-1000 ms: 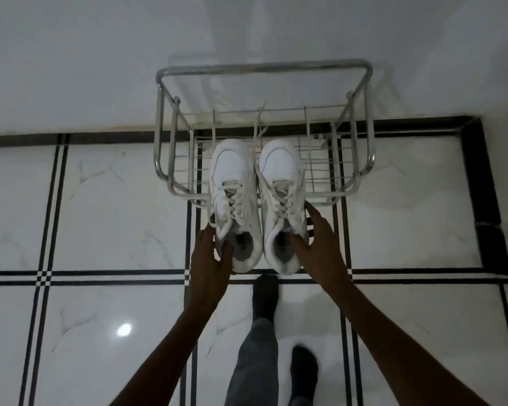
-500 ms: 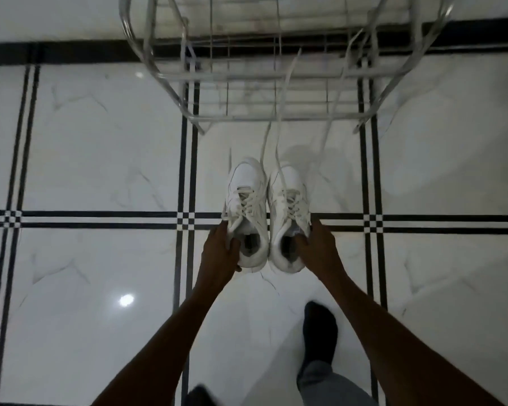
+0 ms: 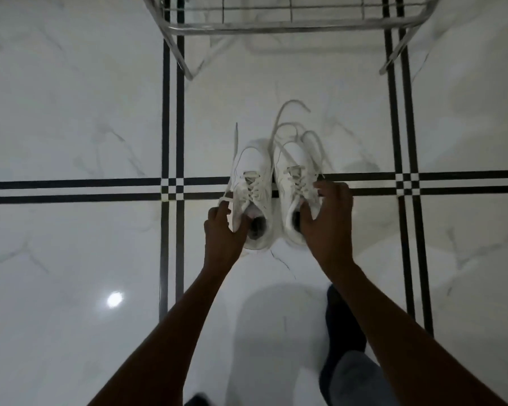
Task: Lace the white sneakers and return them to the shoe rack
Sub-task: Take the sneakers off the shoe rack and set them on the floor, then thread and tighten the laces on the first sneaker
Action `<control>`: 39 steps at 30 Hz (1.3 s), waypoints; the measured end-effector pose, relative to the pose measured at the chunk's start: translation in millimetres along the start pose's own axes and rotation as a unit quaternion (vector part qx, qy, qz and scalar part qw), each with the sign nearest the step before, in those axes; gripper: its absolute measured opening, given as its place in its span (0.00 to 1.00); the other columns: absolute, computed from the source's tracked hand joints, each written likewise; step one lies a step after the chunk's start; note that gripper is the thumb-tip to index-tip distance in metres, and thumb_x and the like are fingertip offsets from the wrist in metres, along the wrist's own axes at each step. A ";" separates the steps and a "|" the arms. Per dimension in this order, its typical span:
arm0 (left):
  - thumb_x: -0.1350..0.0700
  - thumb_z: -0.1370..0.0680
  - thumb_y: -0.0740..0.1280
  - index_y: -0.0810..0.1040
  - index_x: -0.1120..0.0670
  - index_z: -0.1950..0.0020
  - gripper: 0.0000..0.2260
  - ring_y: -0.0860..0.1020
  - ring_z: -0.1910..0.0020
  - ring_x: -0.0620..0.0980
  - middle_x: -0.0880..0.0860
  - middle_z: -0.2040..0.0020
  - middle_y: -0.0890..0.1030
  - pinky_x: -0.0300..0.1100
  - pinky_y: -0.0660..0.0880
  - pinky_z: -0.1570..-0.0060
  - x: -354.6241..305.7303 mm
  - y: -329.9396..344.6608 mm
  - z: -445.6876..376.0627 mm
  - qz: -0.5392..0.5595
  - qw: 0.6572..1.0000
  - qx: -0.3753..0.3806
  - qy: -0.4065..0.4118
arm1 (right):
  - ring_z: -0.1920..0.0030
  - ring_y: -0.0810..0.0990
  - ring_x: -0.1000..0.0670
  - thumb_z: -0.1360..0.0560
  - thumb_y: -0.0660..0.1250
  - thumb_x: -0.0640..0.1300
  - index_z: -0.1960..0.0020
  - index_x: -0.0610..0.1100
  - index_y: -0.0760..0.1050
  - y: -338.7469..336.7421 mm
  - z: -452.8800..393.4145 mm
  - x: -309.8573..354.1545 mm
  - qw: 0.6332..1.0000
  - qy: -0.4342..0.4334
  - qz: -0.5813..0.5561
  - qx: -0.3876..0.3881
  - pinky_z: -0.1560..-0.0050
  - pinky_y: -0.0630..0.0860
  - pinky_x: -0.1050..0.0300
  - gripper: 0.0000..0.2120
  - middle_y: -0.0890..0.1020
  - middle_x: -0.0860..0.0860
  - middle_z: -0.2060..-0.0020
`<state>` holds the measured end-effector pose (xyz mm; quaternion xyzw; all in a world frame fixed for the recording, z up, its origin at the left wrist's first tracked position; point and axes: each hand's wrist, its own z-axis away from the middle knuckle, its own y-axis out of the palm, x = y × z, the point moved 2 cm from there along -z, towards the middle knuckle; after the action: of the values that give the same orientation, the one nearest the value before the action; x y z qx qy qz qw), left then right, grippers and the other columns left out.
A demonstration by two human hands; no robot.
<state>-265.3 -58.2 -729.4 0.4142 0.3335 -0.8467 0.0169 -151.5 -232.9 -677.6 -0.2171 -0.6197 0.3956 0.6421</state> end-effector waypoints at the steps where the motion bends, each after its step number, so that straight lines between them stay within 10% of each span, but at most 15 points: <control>1: 0.42 0.21 0.69 0.68 0.47 0.24 0.27 0.77 0.41 0.55 0.51 0.38 0.76 0.50 0.79 0.44 -3.4 -2.8 1.1 0.023 1.000 -0.007 0.018 | 0.47 0.77 0.49 0.25 0.70 0.42 0.44 0.41 0.76 0.8 3.3 13.6 1.000 -0.026 -0.001 -0.001 0.49 0.75 0.64 0.11 0.78 0.45 0.47; 6: 0.52 0.19 0.70 0.69 0.46 0.24 0.23 0.80 0.40 0.50 0.50 0.36 0.79 0.42 0.82 0.48 -12.2 -11.1 -8.6 0.124 0.988 -0.033 0.082 | 0.65 0.79 0.49 0.22 0.64 0.53 0.62 0.43 0.76 52.2 -7.0 35.7 0.993 -0.009 0.007 0.115 0.58 0.78 0.54 0.16 0.80 0.48 0.68; 13: 0.60 0.19 0.70 0.55 0.45 0.17 0.36 0.82 0.49 0.37 0.47 0.43 0.84 0.37 0.80 0.54 -8.4 -8.2 -17.9 0.155 0.980 -0.004 0.122 | 0.60 0.81 0.46 0.26 0.72 0.47 0.58 0.38 0.82 80.6 -29.7 36.3 0.993 -0.003 0.004 0.121 0.57 0.77 0.55 0.12 0.84 0.44 0.62; 31: 0.56 0.21 0.73 0.51 0.46 0.16 0.41 0.85 0.44 0.46 0.54 0.44 0.87 0.35 0.82 0.53 -25.3 -42.8 -31.7 0.259 0.952 0.035 0.162 | 0.61 0.79 0.46 0.21 0.67 0.45 0.58 0.43 0.73 69.8 -24.5 41.7 0.985 -0.012 -0.147 0.090 0.58 0.74 0.51 0.09 0.80 0.48 0.64; 35: 0.51 0.24 0.76 0.81 0.54 0.35 0.19 0.85 0.47 0.44 0.51 0.48 0.87 0.52 0.82 0.43 -9.2 -21.1 -36.7 0.154 0.978 0.019 0.143 | 0.57 0.82 0.41 0.22 0.67 0.45 0.57 0.37 0.76 68.7 -22.0 38.9 0.982 -0.014 -0.161 0.096 0.52 0.79 0.40 0.11 0.83 0.42 0.61; 39: 0.53 0.22 0.74 0.87 0.57 0.53 0.08 0.86 0.57 0.48 0.52 0.59 0.88 0.54 0.82 0.52 -1.4 -17.3 -39.3 0.077 0.980 -0.054 0.174 | 0.59 0.82 0.42 0.22 0.67 0.44 0.59 0.38 0.74 68.3 -21.4 35.9 0.986 -0.039 -0.144 0.075 0.54 0.79 0.43 0.11 0.83 0.42 0.62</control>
<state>-242.6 -22.4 -735.9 0.5782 0.3440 -0.7384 0.0463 -150.0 -160.0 -710.7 -0.0606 -0.6377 0.3526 0.6822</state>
